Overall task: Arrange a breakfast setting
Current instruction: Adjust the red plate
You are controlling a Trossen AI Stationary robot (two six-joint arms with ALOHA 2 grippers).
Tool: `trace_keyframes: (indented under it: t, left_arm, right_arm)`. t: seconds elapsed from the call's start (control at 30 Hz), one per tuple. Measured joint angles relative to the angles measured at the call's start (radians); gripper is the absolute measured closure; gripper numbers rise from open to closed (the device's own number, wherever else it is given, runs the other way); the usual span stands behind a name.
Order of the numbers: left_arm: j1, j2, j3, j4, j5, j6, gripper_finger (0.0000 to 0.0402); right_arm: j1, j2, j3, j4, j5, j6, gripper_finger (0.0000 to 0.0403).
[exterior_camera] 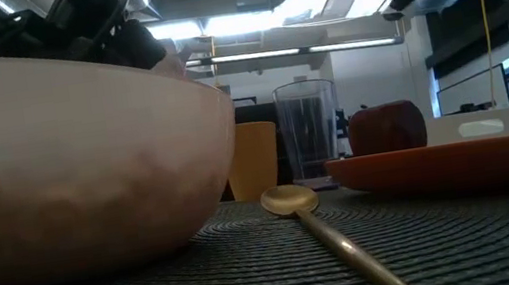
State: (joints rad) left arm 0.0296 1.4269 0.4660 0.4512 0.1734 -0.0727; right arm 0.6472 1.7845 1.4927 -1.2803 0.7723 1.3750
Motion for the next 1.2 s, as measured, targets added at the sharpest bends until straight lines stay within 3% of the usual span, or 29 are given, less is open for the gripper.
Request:
trace_keyframes:
  t: [0.13,0.33,0.43,0.6,0.7,0.9,1.2]
  left_arm:
    - [0.000,-0.013,0.001,0.000,0.000,0.001,0.0005]
    - [0.003,-0.013,0.001,-0.069,-0.005,0.001,0.0005]
    - [0.003,-0.013,0.001,-0.102,-0.007,0.001,0.0005]
    - [0.003,-0.013,0.002,-0.131,-0.008,0.001,0.0005]
    - [0.003,-0.013,0.002,-0.130,-0.008,-0.001,0.0005]
    - [0.003,-0.013,0.002,-0.130,-0.008,-0.003,0.0005]
    - [0.002,-0.013,0.002,-0.146,-0.047,-0.004,0.0005]
  right_arm:
    - [0.000,-0.124,-0.174,0.062,-0.038,0.006,0.0395]
    - [-0.004,-0.344,-0.558,0.398,-0.142,0.028,0.0395]
    - [-0.014,-0.431,-0.689,0.490,-0.160,0.036,0.0395]
    - [-0.050,-0.538,-0.759,0.472,-0.171,0.022,0.0383]
    - [-0.076,-0.567,-0.796,0.445,-0.246,0.020,0.0350]
    - [-0.079,-0.613,-0.901,0.604,-0.287,0.036,0.0287]
    - [-0.079,-0.620,-1.019,0.792,-0.330,0.058,0.0274]
